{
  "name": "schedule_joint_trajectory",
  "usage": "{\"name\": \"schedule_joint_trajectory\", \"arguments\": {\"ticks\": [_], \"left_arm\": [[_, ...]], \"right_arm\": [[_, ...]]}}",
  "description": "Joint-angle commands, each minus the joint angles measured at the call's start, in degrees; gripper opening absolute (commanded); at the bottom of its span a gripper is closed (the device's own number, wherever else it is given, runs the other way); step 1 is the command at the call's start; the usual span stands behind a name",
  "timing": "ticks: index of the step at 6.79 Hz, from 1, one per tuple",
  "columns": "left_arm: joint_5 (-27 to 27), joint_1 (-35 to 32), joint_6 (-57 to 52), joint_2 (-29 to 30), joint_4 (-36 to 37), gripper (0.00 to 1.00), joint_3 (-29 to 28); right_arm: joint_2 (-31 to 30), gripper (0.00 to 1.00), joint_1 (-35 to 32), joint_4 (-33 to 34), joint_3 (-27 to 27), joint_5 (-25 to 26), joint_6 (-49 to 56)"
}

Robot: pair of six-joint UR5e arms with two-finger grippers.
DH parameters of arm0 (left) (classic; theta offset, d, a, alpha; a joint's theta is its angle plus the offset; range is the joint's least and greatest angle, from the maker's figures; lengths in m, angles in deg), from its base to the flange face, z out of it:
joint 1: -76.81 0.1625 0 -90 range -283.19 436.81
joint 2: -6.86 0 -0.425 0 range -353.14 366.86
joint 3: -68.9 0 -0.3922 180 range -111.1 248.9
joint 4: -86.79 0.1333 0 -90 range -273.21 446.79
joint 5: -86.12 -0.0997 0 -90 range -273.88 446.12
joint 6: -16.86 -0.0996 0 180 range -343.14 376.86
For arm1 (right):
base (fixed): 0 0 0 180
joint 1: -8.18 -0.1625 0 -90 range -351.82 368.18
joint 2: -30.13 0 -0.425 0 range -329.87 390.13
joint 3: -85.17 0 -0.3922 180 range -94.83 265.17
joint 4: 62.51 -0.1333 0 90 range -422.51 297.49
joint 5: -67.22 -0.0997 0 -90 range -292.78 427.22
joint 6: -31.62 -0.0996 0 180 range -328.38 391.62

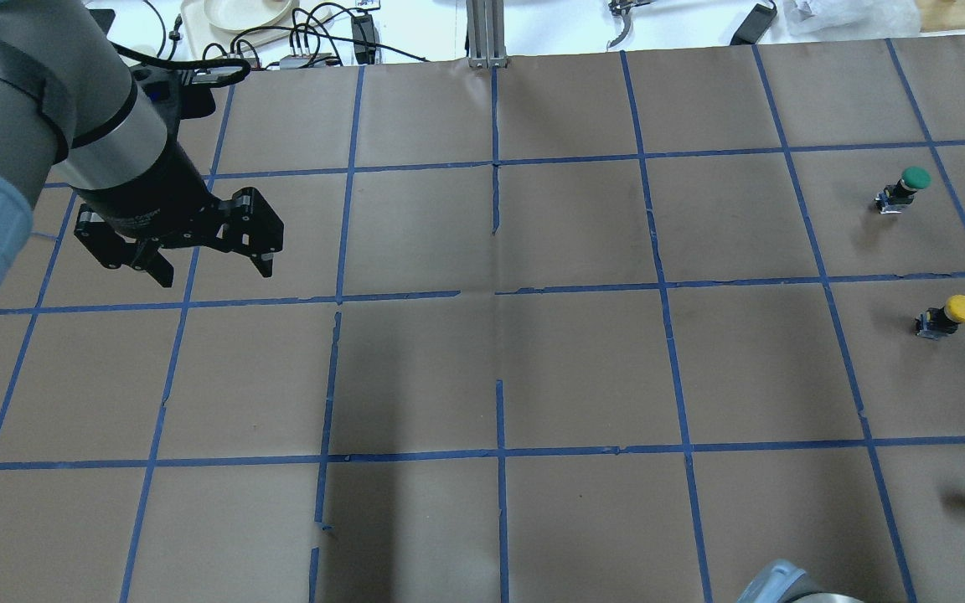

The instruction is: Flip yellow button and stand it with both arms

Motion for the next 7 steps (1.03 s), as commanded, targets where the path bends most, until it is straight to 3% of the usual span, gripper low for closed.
{"name": "schedule_joint_trajectory", "arguments": {"ticks": [1,3,5,7], "left_arm": [[0.0,-0.07,0.0,0.05,0.0,1.0,0.0],[0.0,-0.06,0.0,-0.04,-0.52,1.0,0.09],[0.0,-0.07,0.0,-0.13,-0.53,1.0,0.09],[-0.09,-0.06,0.0,-0.13,-0.53,1.0,0.09]], "right_arm": [[-4.14,1.0,-14.18,-16.69,-9.96,5.13,-26.57],[-9.59,1.0,-26.06,-19.65,-10.18,5.33,-41.13],[-9.61,1.0,-35.12,-18.7,-7.99,7.52,-49.15],[-8.12,1.0,-38.67,-14.23,-4.48,7.52,-54.9]]}}
